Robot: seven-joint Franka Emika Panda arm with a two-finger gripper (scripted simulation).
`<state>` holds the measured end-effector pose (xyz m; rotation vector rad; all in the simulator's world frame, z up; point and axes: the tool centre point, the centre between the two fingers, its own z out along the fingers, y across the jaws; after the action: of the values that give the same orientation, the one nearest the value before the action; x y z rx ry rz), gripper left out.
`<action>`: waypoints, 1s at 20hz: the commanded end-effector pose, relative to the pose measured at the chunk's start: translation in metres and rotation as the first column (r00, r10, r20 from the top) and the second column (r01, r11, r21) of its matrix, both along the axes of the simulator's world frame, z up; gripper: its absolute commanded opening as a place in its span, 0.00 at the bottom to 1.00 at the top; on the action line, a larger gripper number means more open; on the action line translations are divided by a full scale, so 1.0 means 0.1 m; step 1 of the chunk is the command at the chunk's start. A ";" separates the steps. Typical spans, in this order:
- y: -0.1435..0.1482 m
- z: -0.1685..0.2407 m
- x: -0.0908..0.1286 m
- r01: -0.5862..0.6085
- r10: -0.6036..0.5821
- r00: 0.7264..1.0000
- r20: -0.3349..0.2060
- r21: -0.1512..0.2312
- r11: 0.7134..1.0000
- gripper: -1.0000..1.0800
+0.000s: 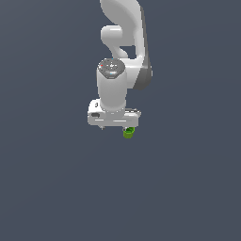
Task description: Pick up the object and move it to a goal position.
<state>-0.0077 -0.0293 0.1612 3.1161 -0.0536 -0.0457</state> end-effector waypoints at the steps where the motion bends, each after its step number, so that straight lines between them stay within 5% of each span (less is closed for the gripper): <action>1: 0.00 0.00 0.00 0.000 0.000 1.000 0.000 0.000 1.000 0.96; 10: -0.28 -0.02 -0.03 -0.013 0.013 1.000 -0.007 -0.027 1.000 0.96; 20: -0.18 -0.09 -0.06 0.023 -0.023 1.000 -0.001 -0.022 0.999 0.96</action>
<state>-0.0129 -0.0499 0.1546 3.0926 -0.0736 -0.0488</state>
